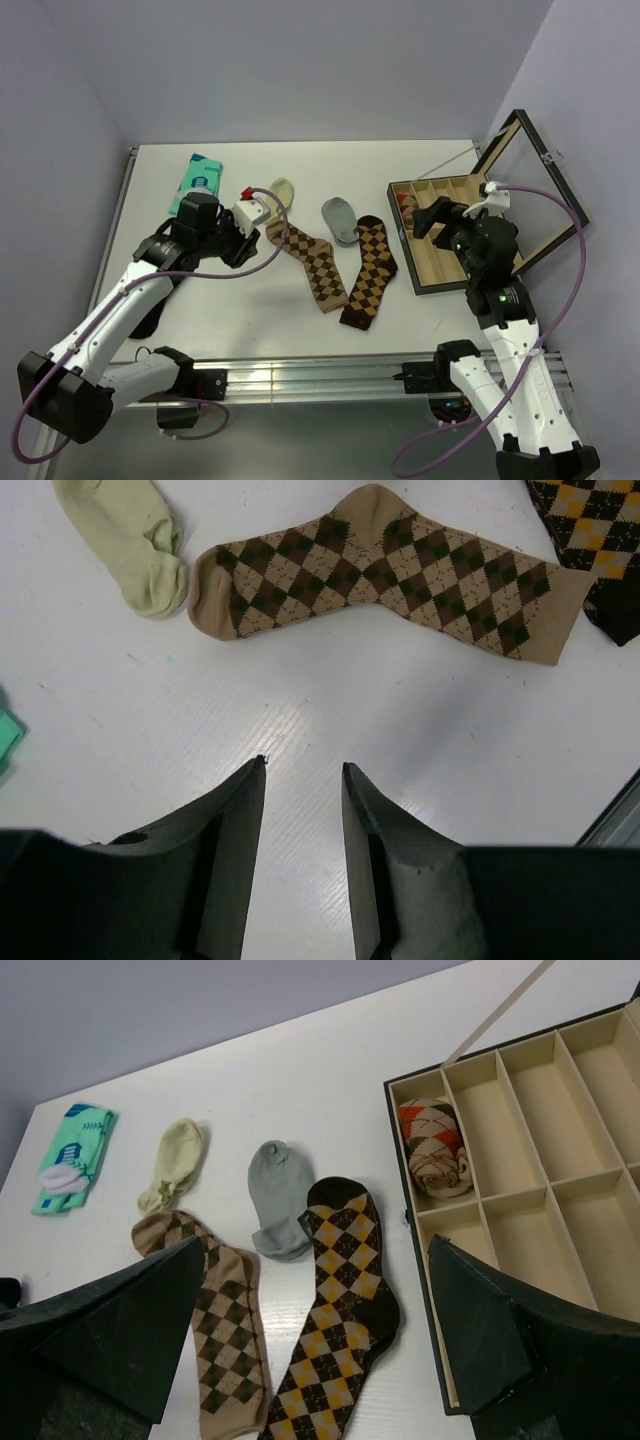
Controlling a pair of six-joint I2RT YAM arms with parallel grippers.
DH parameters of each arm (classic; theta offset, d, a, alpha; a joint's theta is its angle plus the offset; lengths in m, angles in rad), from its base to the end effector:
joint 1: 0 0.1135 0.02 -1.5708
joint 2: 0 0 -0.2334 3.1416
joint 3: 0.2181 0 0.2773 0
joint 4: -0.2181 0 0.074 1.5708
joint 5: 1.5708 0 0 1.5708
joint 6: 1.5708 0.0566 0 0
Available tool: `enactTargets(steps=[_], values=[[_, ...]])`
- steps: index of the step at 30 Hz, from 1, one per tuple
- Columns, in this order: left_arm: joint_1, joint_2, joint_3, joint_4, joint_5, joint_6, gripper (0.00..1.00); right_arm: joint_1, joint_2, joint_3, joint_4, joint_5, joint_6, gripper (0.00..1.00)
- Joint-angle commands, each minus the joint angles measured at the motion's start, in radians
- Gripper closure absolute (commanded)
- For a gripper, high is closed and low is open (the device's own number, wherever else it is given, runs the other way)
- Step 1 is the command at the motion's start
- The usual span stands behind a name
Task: Roll the socks
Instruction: Adjust the sock at the center of the board.
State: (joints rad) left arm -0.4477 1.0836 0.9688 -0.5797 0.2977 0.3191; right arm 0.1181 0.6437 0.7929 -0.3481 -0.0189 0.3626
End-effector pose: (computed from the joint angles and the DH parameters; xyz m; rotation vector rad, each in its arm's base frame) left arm 0.2497 -0.1383 0.2663 0.9904 2.0319 -0.4053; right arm 0.2185 0.0270 0.3274 0.2039 1.7724 0.3640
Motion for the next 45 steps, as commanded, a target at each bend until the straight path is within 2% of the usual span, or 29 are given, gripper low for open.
enactTargets(steps=[1, 6, 13, 19, 22, 30, 36, 45], values=[[-0.020, -0.008, -0.012, 0.041, -0.025, -0.009, 0.58, 0.003, -0.003, 0.015, 0.001, 0.011, -0.001, 0.00], [-0.083, 0.002, -0.036, 0.069, -0.071, -0.017, 0.56, 0.003, 0.008, 0.014, 0.012, -0.004, 0.006, 0.00], [-0.327, 0.105, -0.094, 0.178, -0.201, 0.000, 0.57, 0.003, 0.025, 0.025, 0.000, -0.009, 0.029, 0.00], [-0.478, 0.182, -0.143, 0.335, -0.248, -0.003, 0.57, 0.003, 0.028, 0.002, 0.001, -0.009, 0.044, 0.00], [-0.529, 0.235, -0.154, 0.421, -0.224, -0.025, 0.58, 0.003, 0.025, -0.009, 0.008, -0.004, 0.055, 0.00], [-0.582, 0.455, -0.105, 0.570, -0.207, -0.081, 0.63, 0.002, 0.022, -0.011, -0.002, 0.014, 0.062, 0.00], [-0.598, 0.495, -0.136, 0.673, -0.151, -0.075, 0.63, 0.003, 0.013, -0.012, -0.008, 0.017, 0.053, 0.00], [-0.634, 0.555, -0.119, 0.673, -0.120, -0.098, 0.62, 0.003, 0.005, -0.031, -0.005, 0.016, 0.050, 0.01]])
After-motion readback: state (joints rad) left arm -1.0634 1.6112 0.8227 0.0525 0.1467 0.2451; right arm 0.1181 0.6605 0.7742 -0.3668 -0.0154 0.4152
